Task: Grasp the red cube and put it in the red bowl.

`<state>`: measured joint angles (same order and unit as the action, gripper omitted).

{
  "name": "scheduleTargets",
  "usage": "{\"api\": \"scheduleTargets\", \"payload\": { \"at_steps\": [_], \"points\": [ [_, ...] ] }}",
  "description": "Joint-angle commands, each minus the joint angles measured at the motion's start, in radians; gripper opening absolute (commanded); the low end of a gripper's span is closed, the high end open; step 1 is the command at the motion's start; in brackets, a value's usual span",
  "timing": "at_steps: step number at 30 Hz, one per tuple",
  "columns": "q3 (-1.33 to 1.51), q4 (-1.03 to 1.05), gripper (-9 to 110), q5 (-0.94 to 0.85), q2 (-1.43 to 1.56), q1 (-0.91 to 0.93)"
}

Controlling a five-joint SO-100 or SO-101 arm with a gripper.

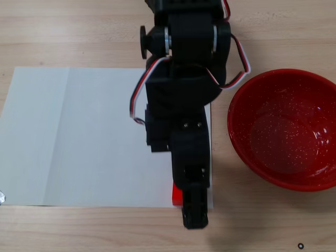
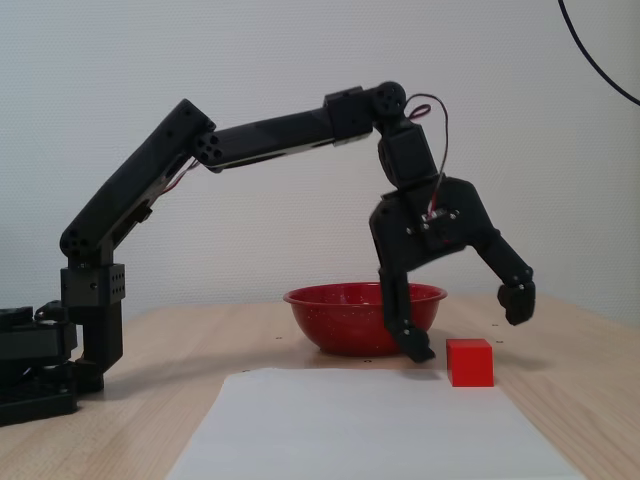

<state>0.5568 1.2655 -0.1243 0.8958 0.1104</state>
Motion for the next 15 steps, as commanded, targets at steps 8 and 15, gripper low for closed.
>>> {"api": "scheduleTargets", "payload": {
  "at_steps": [8,15],
  "points": [
    [-0.138,-0.074,40,0.038,0.025,0.002],
    [-0.172,-0.028,39,0.029,-0.008,-0.018]
  ]
}}
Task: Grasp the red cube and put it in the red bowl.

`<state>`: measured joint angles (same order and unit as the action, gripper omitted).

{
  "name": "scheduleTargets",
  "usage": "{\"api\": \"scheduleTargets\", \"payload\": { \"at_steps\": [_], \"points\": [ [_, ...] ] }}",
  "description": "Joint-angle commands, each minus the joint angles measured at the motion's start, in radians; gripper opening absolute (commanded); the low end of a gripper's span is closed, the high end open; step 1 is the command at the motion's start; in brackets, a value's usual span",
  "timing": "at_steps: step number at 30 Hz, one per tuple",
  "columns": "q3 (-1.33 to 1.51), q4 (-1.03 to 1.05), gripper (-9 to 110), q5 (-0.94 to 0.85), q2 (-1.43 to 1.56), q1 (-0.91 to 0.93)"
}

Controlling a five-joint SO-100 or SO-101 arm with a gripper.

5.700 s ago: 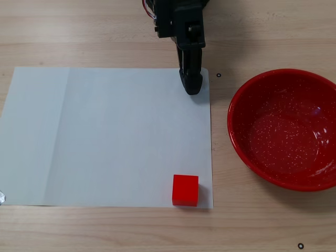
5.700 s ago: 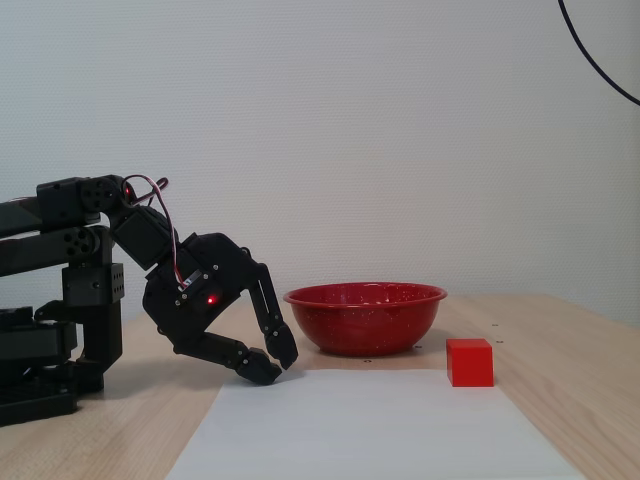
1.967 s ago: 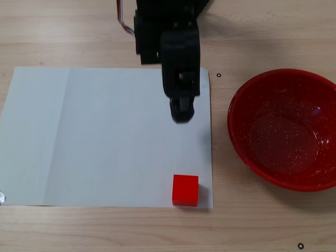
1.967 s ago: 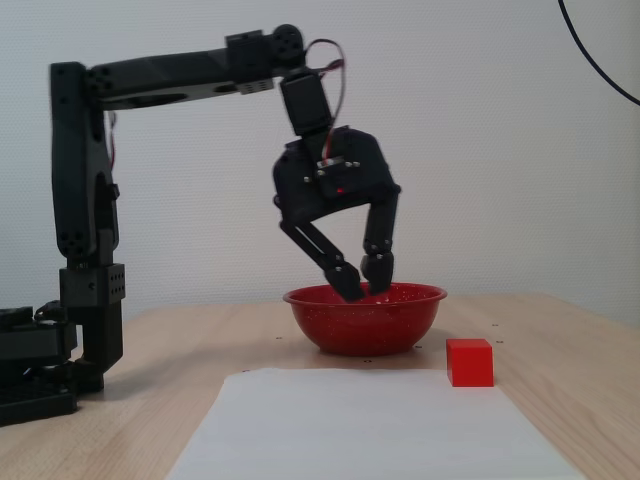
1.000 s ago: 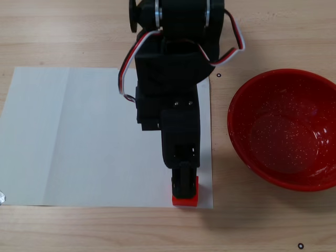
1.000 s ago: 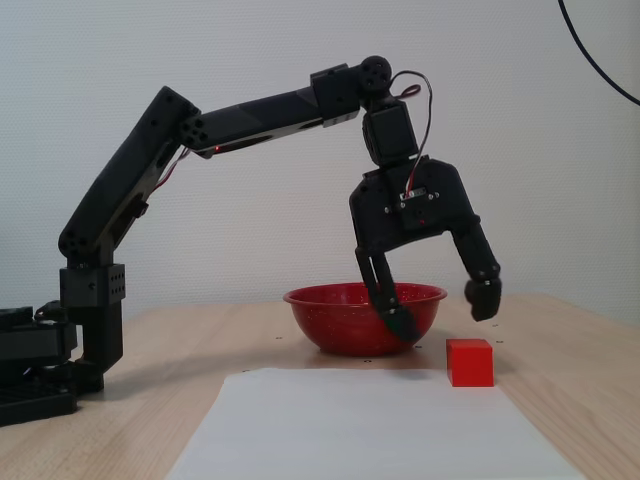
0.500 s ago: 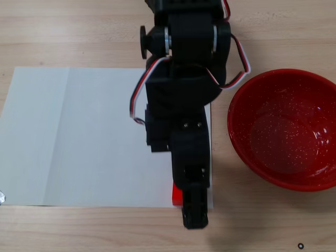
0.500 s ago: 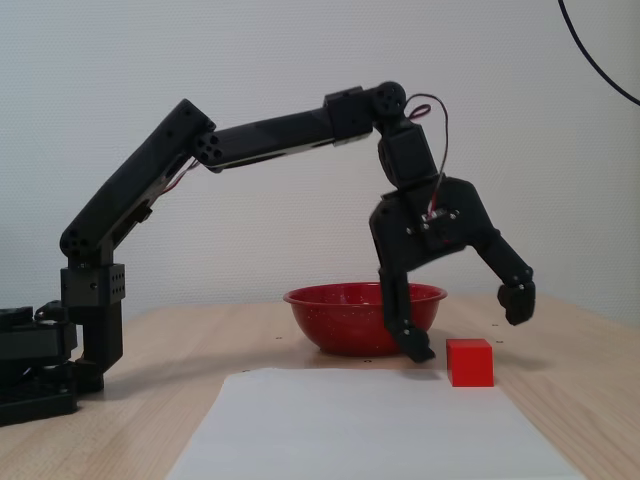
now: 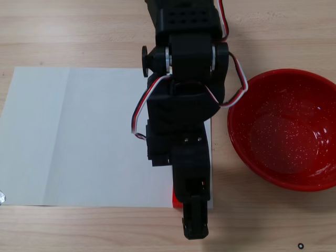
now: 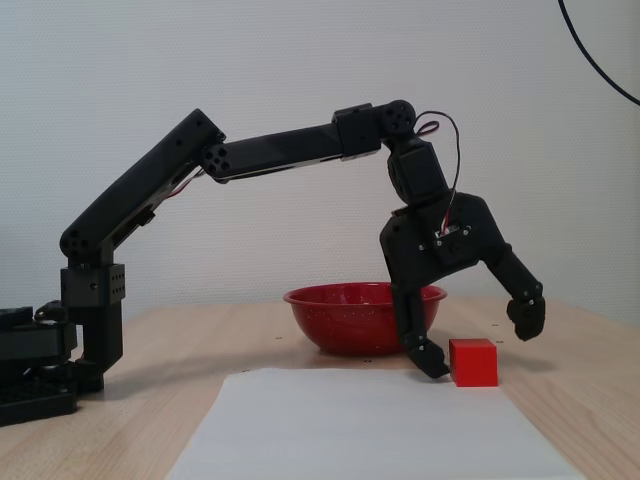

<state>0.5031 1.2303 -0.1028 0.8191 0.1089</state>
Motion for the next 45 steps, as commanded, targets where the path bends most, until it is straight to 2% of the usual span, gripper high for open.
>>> {"api": "scheduleTargets", "payload": {
  "at_steps": [1,11,19,24,27,35,45],
  "points": [
    [-0.12,0.009,39,0.006,0.066,-0.02],
    [-0.127,0.04,36,-0.002,0.06,-0.029],
    [-0.132,0.06,29,-0.006,0.058,-0.029],
    [-0.137,0.074,17,-0.017,0.058,-0.029],
    [-0.146,0.087,0,-0.028,0.063,-0.031],
    [-0.12,0.167,0,-0.049,0.147,-0.035],
    [0.255,0.095,0,-0.029,0.471,-0.031]
  ]
}}
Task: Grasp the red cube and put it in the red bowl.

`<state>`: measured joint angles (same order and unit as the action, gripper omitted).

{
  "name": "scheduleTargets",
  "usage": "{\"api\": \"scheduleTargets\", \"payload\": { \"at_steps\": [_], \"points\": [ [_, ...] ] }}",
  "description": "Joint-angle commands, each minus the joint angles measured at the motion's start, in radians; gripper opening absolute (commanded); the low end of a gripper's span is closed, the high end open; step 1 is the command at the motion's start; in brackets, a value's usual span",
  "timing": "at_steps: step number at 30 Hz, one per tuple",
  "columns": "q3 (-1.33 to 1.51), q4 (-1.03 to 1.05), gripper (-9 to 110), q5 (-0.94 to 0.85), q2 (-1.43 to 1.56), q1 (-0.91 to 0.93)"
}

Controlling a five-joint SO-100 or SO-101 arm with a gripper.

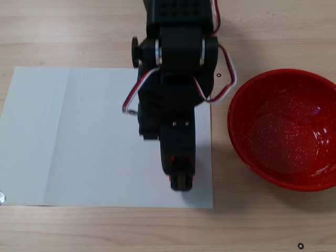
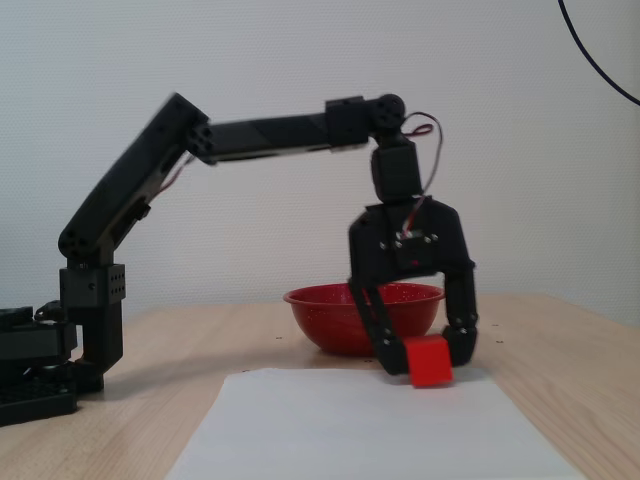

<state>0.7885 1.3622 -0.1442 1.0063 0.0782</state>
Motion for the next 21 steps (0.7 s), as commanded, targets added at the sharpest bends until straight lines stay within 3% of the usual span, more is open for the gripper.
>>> {"api": "scheduleTargets", "payload": {
  "at_steps": [1,8,21],
  "points": [
    [0.015,-0.052,0,0.018,0.321,0.003],
    [0.255,-0.147,0,0.038,0.523,0.012],
    [0.319,-0.156,0,0.021,0.712,0.11]
  ]
}}
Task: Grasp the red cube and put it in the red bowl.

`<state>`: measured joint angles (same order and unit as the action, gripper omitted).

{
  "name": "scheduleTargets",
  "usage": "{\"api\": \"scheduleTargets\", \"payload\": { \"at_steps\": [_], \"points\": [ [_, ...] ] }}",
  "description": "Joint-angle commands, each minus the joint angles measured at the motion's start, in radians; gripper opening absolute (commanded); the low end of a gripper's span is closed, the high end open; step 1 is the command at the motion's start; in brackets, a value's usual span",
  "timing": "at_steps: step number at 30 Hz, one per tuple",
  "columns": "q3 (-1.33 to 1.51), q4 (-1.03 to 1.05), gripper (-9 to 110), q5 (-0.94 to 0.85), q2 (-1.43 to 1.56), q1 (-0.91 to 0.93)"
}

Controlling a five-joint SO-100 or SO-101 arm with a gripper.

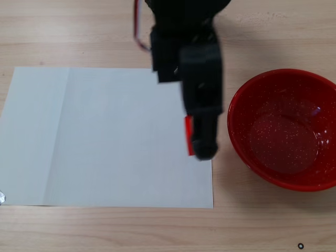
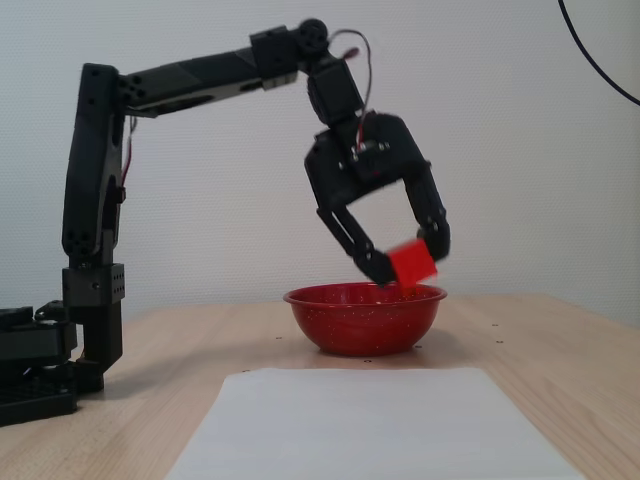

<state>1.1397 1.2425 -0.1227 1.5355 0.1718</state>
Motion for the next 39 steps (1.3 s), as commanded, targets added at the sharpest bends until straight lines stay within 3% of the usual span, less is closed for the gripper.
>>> {"api": "scheduleTargets", "payload": {
  "at_steps": [1,20,25,30,35,39],
  "points": [
    [-0.028,-0.038,0,0.0,0.193,0.031],
    [0.123,-0.212,0,-0.009,0.261,0.37],
    [0.161,-0.229,20,0.009,0.236,0.399],
    [0.127,-0.196,28,-0.003,0.216,0.402],
    [0.094,-0.172,27,-0.012,0.215,0.396],
    [0.086,-0.173,18,-0.021,0.229,0.382]
  ]
}}
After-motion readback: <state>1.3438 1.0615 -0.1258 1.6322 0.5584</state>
